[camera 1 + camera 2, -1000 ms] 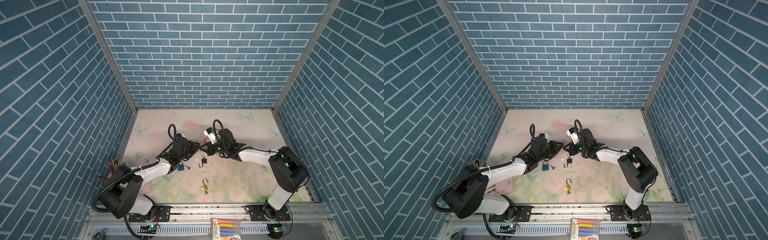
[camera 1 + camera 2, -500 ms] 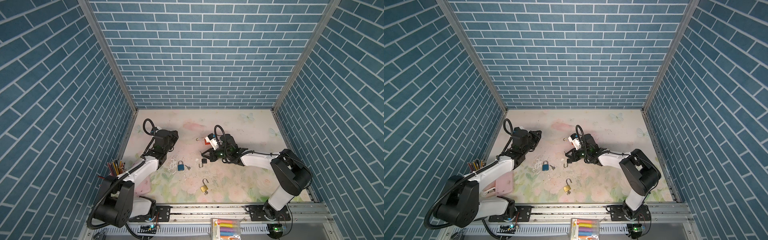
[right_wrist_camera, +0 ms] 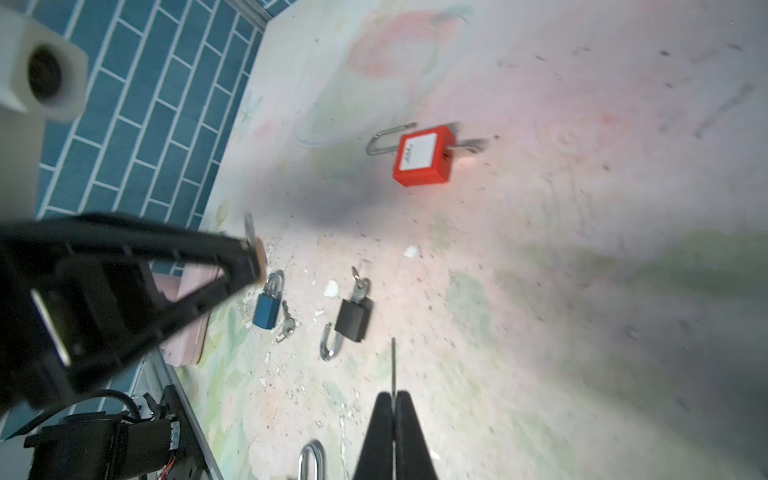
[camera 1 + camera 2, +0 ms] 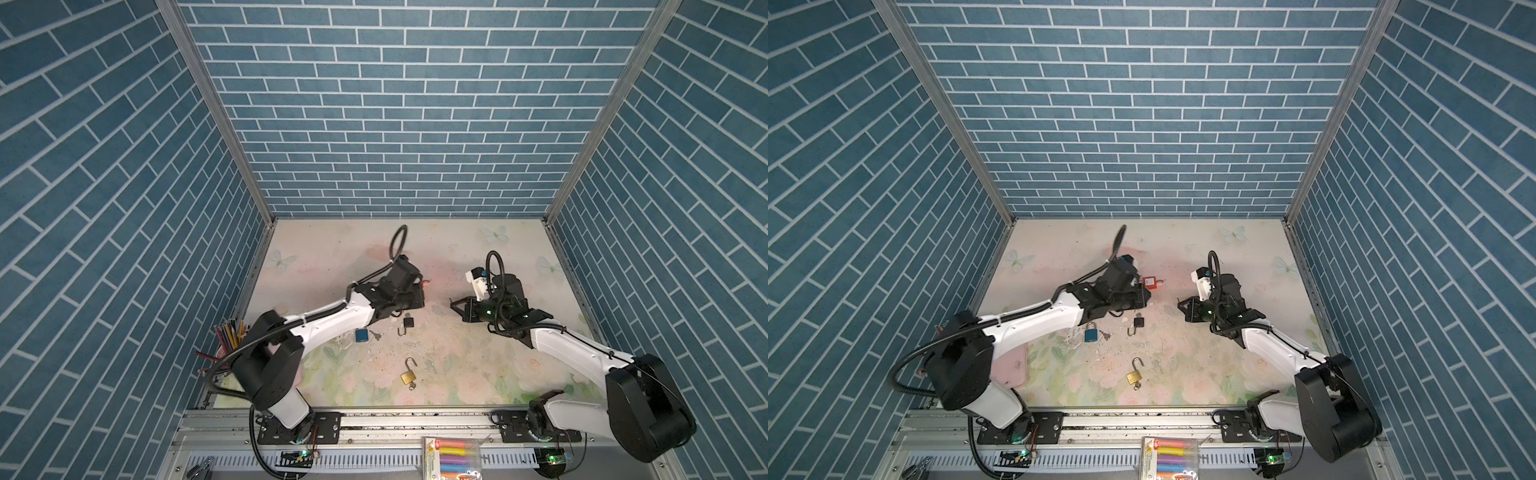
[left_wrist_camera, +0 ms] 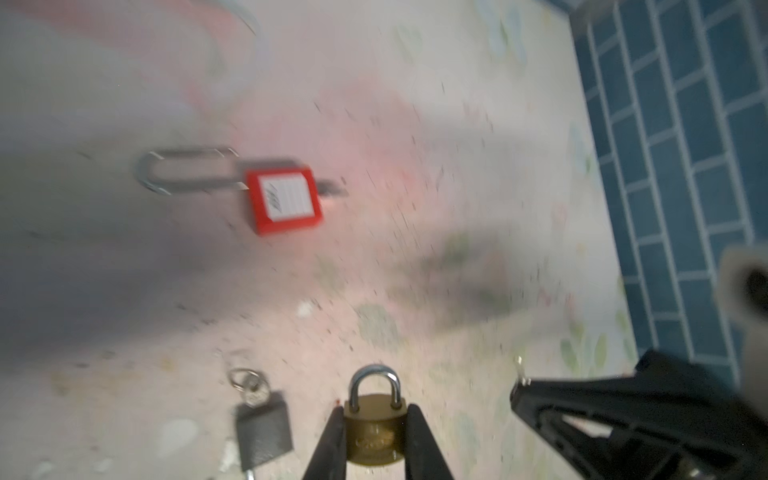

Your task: Lock with the key

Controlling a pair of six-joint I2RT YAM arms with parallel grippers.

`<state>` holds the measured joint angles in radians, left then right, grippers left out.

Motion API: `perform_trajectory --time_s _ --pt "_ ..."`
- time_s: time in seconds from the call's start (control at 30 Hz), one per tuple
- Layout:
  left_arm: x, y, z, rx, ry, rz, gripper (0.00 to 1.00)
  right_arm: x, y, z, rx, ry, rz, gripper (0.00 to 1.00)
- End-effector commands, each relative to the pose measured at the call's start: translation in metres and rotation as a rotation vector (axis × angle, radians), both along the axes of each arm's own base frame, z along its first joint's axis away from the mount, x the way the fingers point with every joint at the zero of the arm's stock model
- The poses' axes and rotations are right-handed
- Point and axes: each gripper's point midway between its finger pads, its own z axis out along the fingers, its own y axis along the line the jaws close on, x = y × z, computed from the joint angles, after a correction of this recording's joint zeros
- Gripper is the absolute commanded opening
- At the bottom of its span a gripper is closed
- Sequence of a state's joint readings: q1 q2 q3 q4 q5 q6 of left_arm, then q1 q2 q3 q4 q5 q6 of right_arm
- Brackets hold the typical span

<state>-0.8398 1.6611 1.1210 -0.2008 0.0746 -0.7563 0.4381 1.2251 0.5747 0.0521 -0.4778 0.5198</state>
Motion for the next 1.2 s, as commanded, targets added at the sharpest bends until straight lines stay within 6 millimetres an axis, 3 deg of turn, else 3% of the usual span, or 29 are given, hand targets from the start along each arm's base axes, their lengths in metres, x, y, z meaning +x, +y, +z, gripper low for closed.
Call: perform_trajectory --time_s 0.0,0.1,0.23,0.53,0.77,0.93,1.17 --pt "-0.042 -0.029 -0.03 0.091 0.092 -0.194 0.0 -0.01 -0.022 -0.012 -0.053 0.072 -0.086 0.0" --pt "-0.056 -0.053 -0.049 0.082 0.156 -0.252 0.0 -0.013 -0.028 -0.011 -0.054 0.067 -0.107 0.0" --pt "-0.056 -0.065 -0.064 0.092 0.196 -0.261 0.0 -0.02 -0.03 -0.015 -0.045 0.078 -0.115 0.0" --pt "-0.056 -0.068 -0.088 0.11 0.243 -0.243 0.0 -0.026 -0.034 -0.022 -0.043 0.077 -0.12 0.0" --pt "-0.054 -0.069 -0.092 0.123 0.244 -0.232 0.0 -0.027 -0.034 -0.027 -0.042 0.082 -0.118 0.0" --pt "-0.054 -0.07 -0.094 0.127 0.248 -0.233 0.17 -0.028 -0.034 -0.03 -0.046 0.086 -0.113 0.0" --pt "-0.051 -0.074 -0.094 0.118 0.236 -0.238 0.28 -0.029 -0.035 -0.032 -0.055 0.093 -0.116 0.0"
